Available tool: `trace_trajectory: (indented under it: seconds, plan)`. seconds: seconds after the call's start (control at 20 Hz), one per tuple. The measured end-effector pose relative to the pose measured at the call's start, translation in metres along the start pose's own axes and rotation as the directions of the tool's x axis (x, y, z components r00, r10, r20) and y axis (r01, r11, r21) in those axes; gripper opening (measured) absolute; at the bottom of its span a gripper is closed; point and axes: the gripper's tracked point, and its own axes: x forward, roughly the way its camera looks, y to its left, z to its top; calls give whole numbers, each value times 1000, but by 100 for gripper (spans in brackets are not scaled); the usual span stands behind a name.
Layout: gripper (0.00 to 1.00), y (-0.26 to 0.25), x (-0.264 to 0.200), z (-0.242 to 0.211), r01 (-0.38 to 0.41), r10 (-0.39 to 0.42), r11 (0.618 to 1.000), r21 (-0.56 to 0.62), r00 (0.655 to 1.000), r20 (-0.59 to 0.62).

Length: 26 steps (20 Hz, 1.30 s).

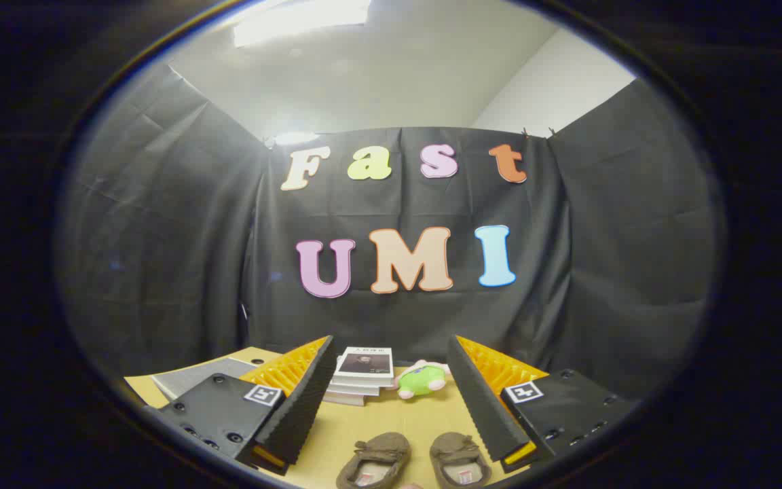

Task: Open the storage box then place both shoes into the box .Put the left shoe in first, then the right shoe, with the right side of both shoes facing outward in a uniform manner.

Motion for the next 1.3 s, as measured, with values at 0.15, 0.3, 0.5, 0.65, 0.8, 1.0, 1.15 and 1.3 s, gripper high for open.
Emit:
trace_trajectory:
  seconds: [0.15, 0.3, 0.5, 0.65, 0.8, 1.0, 1.15, 1.3]
  plan:
    - [100, -1, 7, -1, -17, 17, 1000, 12, 1000, -11]
    - [100, -3, 14, 1, -28, 28, 1000, -7, 1000, -12]
    - [100, -4, 21, 2, -37, 37, 999, -1, 999, -7]
    - [100, -3, 23, -2, -45, 45, 999, -1, 999, -15]
    - [100, -3, 24, 0, -50, 50, 999, -2, 999, -7]
    - [100, -1, 25, -3, -63, 63, 998, 15, 998, -14]
    - [100, 1, 25, -8, -70, 71, 997, 21, 997, -32]
    - [100, 14, 23, -18, -107, 111, 993, 57, 991, -76]
